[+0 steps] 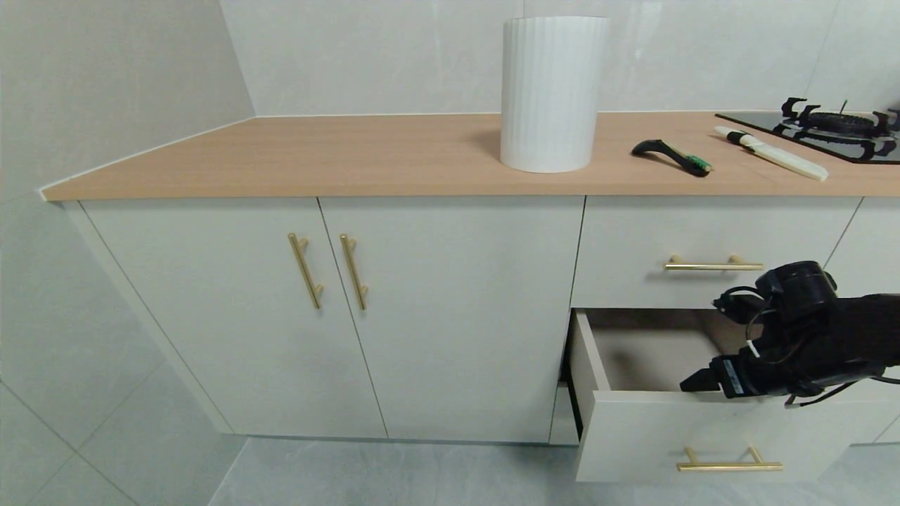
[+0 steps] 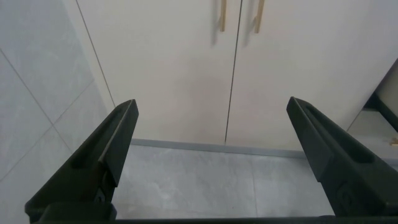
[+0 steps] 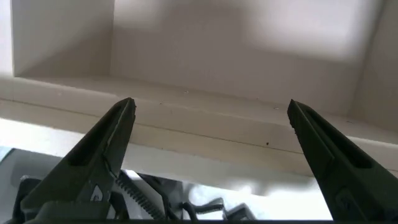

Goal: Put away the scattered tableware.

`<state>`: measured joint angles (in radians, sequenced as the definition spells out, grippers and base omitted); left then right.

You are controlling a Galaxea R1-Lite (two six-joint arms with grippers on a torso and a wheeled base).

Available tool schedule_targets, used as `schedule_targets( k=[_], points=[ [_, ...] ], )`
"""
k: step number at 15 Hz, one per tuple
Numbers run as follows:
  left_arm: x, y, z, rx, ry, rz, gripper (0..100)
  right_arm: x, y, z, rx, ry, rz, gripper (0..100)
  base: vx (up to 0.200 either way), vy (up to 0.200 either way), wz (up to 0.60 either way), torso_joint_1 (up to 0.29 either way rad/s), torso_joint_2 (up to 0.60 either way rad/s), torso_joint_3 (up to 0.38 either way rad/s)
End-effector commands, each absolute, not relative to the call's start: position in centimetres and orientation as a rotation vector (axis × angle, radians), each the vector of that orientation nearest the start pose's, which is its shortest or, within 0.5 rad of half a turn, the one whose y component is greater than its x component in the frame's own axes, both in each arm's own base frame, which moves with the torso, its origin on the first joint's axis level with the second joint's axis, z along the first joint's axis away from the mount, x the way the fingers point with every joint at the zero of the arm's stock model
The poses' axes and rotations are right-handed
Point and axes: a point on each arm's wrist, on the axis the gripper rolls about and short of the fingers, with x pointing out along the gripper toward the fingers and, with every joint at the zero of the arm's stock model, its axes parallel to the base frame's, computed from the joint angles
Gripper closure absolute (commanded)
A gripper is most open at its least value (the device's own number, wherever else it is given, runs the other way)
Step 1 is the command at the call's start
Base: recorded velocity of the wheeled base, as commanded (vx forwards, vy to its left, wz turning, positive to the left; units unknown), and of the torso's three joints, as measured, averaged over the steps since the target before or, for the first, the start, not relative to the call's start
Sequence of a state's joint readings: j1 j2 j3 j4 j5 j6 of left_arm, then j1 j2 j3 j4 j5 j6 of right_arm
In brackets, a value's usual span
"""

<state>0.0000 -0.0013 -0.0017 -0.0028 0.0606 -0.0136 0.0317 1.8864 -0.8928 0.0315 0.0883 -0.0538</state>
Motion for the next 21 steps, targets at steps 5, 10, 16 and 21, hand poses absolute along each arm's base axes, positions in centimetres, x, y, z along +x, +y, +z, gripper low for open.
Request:
schedule_targets(
  k=[5, 10, 16, 21],
  points=[
    [-2.3, 0.1, 7.6, -0.014, -0.005, 0.061, 0, 27.9, 1.1, 8.3, -0.022, 1.094, 0.138, 0, 0.000, 0.000, 0.00, 0.000, 0.00, 0.000],
    [-2.3, 0.1, 7.6, -0.014, -0.005, 0.061, 0, 24.4, 1.1, 7.9, -0.024, 1.144, 0.144, 0, 0.000, 0.000, 0.00, 0.000, 0.00, 0.000],
    [-2.3, 0.1, 7.6, -0.014, -0.005, 0.061, 0, 20.2, 1.0, 7.4, -0.025, 1.193, 0.146, 0, 0.000, 0.000, 0.00, 0.000, 0.00, 0.000],
    [-2.3, 0.1, 7.6, -0.014, -0.005, 0.061, 0, 18.0, 1.1, 7.4, -0.033, 1.198, 0.154, 0, 0.000, 0.000, 0.00, 0.000, 0.00, 0.000]
  ],
)
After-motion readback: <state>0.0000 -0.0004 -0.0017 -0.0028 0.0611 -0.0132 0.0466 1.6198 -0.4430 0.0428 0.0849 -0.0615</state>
